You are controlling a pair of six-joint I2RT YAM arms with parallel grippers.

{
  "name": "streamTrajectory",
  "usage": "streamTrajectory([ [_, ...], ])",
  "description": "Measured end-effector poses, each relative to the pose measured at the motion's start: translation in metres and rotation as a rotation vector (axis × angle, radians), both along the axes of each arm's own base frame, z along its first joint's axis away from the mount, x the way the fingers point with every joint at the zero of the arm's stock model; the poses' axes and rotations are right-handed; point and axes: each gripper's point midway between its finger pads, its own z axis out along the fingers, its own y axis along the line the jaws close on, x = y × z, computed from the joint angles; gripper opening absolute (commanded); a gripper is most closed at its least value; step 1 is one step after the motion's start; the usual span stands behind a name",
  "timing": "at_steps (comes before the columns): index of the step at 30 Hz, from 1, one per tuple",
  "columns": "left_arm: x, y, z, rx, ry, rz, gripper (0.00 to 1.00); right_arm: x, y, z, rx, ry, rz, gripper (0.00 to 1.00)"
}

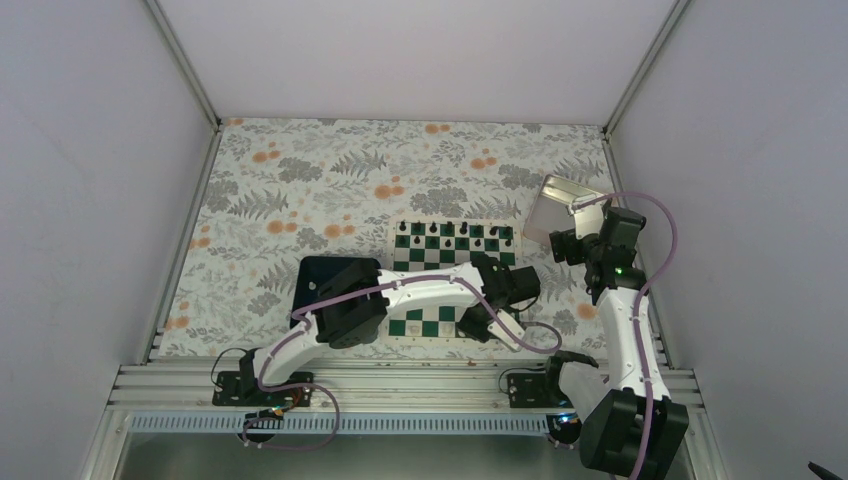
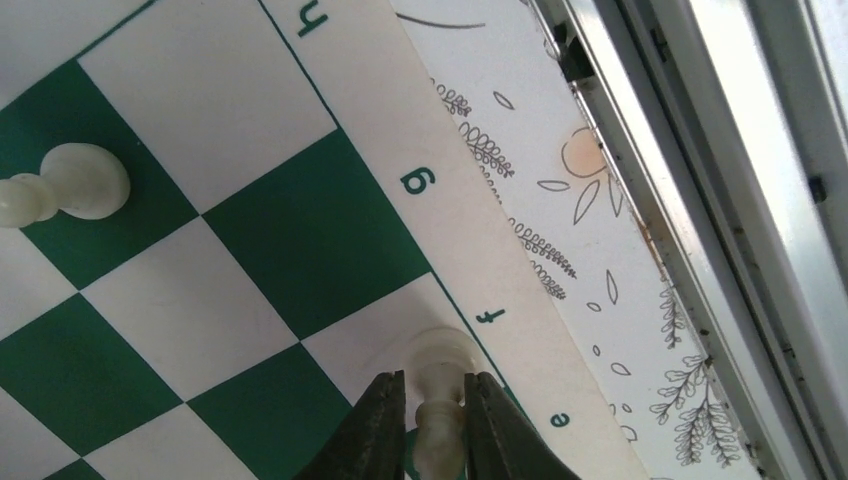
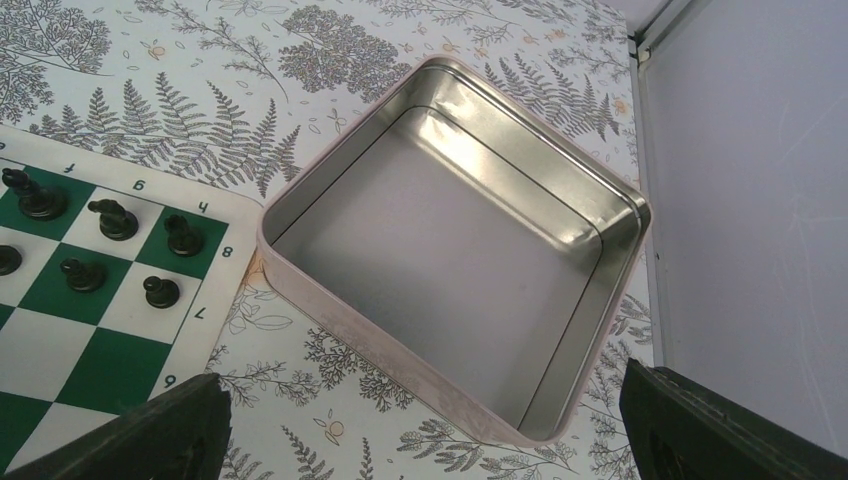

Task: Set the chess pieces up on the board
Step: Place the chess piece on the chessboard, then pick up the chess piece from the storage box.

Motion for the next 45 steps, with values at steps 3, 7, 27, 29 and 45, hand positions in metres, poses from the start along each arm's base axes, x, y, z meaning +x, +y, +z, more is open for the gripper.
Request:
streamTrajectory([
  [3,0.001,0.0,-0.002,0.005,-0.007,0.003,0.26,0.0,0.0,0.0,0.001,0.002,0.001,1.0],
  [7,0.005,0.002,-0.002,0.012,-0.027,0.006,0.33,0.0,0.0,0.0,0.001,0.002,0.001,1.0],
  [27,0.037,0.059,0.216,-0.401,-0.241,0.164,0.48,-0.001,0.001,-0.001,0.002,0.005,0.009,1.0],
  [29,0.063,0.098,0.22,-0.394,-0.263,0.258,0.48,-0.001,0.0,-0.001,0.003,0.005,0.008,1.0],
  [45,0.103,0.291,0.08,-0.047,-0.115,0.656,0.45,-0.001,0.002,-0.002,0.008,0.009,0.014,1.0],
])
